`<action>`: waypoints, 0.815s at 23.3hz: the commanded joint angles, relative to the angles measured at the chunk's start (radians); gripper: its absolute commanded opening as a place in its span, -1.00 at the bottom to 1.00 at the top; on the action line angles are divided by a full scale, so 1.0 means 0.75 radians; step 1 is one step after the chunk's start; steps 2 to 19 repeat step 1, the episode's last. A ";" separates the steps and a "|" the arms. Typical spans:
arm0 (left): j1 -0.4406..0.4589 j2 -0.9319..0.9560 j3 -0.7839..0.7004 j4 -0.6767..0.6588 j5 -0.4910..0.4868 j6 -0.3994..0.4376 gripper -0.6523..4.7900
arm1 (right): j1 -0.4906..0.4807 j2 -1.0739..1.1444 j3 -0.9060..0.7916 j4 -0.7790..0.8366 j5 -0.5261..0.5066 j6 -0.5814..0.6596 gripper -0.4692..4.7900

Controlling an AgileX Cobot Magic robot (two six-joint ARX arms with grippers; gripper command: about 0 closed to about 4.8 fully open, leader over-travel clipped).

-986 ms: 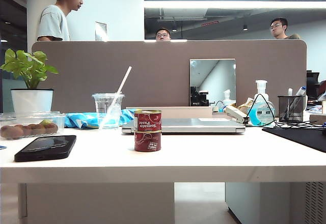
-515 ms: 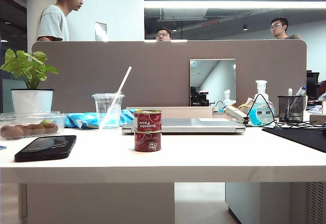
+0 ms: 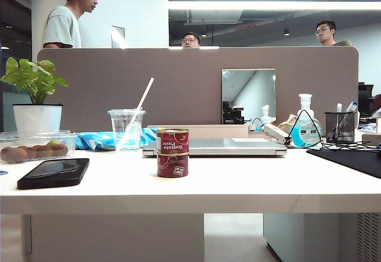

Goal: Stack a can of tomatoes on the right onto the can of tomatoes on the left.

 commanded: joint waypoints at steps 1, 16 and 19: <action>-0.001 0.001 0.007 0.013 0.000 0.001 -0.78 | -0.001 -0.001 -0.010 0.015 0.003 0.005 -0.84; -0.001 0.001 0.007 0.013 0.000 0.001 -0.78 | -0.001 -0.001 -0.010 0.015 0.003 0.005 -0.84; -0.001 0.001 0.007 0.013 0.000 0.001 -0.78 | -0.001 -0.001 -0.010 0.015 0.003 0.005 -0.84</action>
